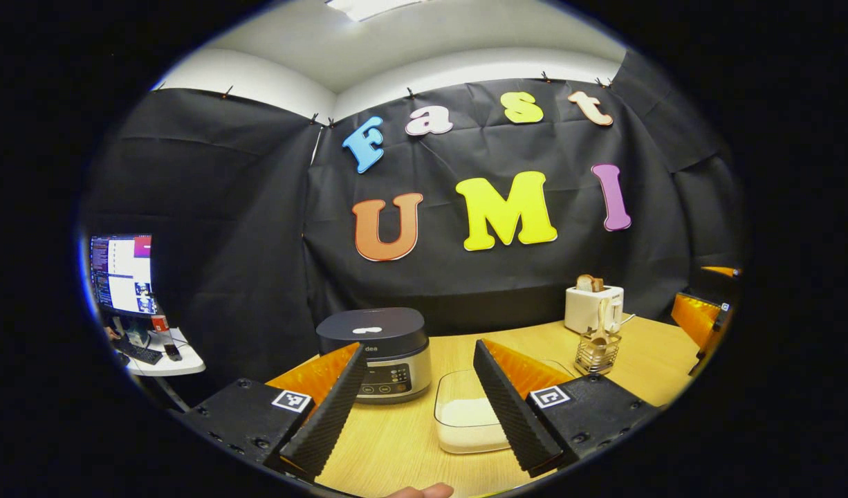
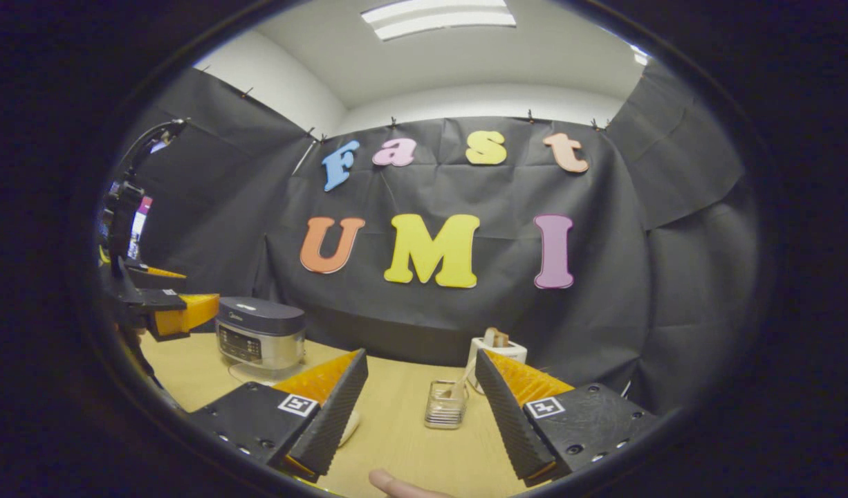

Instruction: Close the left gripper, press the button to open the rice cooker; take a wooden spoon from the chopstick holder with the right hand, scoop a spoonful of rice and pour it into the rice cooker, then put the wooden spoon back into the chopstick holder.

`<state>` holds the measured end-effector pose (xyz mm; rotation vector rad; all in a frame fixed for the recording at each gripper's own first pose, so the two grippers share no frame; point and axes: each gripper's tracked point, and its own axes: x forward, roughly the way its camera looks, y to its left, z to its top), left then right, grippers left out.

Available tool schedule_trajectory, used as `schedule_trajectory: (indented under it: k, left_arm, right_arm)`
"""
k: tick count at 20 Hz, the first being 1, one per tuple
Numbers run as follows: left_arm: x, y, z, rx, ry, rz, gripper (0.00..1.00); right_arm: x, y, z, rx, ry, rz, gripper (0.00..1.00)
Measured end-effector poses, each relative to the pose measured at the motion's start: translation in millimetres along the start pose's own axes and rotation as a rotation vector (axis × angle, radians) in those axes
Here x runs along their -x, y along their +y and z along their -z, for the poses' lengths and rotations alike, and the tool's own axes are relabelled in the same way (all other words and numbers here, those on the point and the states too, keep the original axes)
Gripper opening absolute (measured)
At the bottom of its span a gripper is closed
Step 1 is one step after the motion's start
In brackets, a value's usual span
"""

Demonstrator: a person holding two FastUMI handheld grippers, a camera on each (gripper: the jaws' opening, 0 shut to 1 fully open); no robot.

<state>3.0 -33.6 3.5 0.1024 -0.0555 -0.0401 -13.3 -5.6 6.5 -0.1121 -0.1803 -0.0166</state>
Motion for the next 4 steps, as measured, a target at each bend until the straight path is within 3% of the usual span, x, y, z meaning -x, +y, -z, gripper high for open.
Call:
schedule_trajectory:
  k: [3,4]
  left_arm:
    - [11.5,-5.3,-14.1,0.059,-0.038,0.006,0.94]
    - [13.0,-6.8,-15.0,0.061,-0.040,0.008,0.99]
  right_arm:
    - [-2.1,-8.7,4.2,-0.015,0.027,-0.005,0.93]
    - [-3.6,-11.0,5.3,-0.019,0.034,-0.008,0.93]
